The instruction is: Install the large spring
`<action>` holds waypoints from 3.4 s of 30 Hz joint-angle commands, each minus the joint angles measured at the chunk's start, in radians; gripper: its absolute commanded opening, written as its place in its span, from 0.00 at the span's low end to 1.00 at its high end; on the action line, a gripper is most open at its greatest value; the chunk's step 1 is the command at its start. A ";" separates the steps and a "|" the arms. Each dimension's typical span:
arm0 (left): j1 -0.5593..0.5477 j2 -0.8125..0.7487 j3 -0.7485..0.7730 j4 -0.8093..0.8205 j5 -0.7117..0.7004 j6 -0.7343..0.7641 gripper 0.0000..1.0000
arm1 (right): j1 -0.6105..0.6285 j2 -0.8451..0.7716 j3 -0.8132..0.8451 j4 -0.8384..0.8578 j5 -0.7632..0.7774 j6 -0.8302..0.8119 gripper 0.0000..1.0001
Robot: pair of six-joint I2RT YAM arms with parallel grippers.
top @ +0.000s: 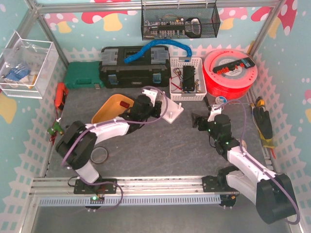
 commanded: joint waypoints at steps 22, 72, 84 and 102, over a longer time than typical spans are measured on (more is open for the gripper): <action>-0.204 0.129 0.491 -0.026 0.104 -0.124 0.00 | 0.004 -0.266 -0.036 -0.249 0.612 0.286 0.98; 0.351 -0.365 -0.142 -0.285 -0.141 -0.712 0.41 | 0.077 -0.014 -0.019 0.012 0.193 0.025 0.96; 0.456 -0.250 -0.124 -0.314 -0.102 -0.779 0.40 | 0.168 0.070 0.031 0.027 0.182 -0.033 0.96; 0.465 0.005 -0.016 -0.226 -0.005 -0.759 0.39 | 0.247 0.141 0.078 0.006 0.233 -0.082 0.96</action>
